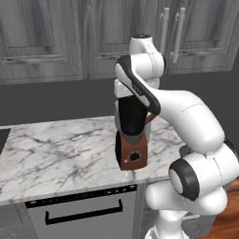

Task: Open the blender lid, put the pear in the blender, close the lid, and start the blender.

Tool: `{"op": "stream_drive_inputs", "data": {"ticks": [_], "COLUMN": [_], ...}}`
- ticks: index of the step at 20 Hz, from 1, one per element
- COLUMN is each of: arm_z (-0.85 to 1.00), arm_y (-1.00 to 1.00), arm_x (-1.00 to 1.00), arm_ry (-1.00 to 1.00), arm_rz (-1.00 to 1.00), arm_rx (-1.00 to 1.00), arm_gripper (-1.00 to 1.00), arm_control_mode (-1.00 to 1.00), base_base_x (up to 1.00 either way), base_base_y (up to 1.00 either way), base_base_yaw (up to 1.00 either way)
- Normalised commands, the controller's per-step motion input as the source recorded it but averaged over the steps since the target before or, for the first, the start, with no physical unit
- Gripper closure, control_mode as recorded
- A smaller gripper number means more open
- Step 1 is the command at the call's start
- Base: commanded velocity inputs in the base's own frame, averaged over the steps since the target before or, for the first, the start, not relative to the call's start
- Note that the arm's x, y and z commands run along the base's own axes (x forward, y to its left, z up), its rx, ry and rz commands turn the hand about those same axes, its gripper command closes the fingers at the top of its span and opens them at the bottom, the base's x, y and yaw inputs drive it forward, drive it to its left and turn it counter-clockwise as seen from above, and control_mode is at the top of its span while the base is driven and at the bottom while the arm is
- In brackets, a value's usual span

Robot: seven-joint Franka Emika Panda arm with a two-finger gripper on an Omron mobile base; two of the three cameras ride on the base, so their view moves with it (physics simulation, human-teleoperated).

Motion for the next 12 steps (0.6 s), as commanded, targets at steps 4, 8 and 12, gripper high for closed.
{"op": "stream_drive_inputs", "data": {"ticks": [4, 8, 12], "arm_z": [0.01, 0.43, 0.63], "arm_y": [0.00, 0.00, 0.00], "arm_x": [0.00, -0.03, -0.09], "arm_ry": [-0.04, -0.10, -0.16], "arm_rz": [0.00, 0.00, 0.00], "arm_rx": [0.00, 0.00, 0.00], "arm_gripper": [-1.00, -1.00, -1.00], "arm_control_mode": [-1.00, -1.00, -1.00], "base_base_x": [0.00, 0.00, 0.00], "base_base_y": [0.00, 0.00, 0.00], "base_base_yaw": [0.00, 0.00, 0.00]}}
